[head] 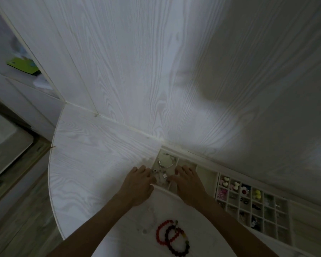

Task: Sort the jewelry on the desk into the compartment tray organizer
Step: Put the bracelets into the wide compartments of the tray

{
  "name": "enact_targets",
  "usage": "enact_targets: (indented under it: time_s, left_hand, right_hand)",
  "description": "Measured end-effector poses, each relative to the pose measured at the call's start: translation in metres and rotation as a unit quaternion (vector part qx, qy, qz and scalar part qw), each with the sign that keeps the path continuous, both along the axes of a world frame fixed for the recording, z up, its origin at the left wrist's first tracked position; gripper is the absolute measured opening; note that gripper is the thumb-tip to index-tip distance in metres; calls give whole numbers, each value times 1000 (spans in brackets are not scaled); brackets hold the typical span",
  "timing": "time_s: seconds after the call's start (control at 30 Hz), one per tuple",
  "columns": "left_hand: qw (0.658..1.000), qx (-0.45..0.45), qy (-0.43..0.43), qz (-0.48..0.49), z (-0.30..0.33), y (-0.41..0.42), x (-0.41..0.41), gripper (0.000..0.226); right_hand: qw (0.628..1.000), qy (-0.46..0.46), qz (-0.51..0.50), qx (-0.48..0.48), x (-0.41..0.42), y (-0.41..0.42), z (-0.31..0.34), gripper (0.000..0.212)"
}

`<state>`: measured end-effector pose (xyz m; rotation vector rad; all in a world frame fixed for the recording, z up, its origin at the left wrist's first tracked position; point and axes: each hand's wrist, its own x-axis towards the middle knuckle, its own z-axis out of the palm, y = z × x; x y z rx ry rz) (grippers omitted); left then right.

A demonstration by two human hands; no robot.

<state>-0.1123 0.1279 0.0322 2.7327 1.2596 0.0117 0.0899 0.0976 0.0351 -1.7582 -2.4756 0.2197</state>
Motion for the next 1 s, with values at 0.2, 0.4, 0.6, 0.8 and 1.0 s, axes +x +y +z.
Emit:
enact_targets:
  time_s: [0.2, 0.4, 0.6, 0.8, 1.0]
  left_hand:
    - [993, -56, -46, 93, 3, -4, -6, 43]
    - [953, -153, -136, 225, 2, -42, -31, 24]
    - [912, -275, -92, 289, -20, -91, -38, 24]
    - [872, -266, -135, 388, -32, -119, -24, 27]
    - [880, -209, -232, 357, -25, -144, -10, 23]
  right_hand:
    - [997, 69, -40, 22, -6, -6, 14, 43]
    - [994, 107, -27, -18, 5, -55, 14, 24]
    - [978, 161, -39, -123, -1, -97, -13, 30]
    - [947, 217, -159, -173, -22, -122, -38, 33]
    - [901, 296, -232, -217, -13, -133, -37, 35]
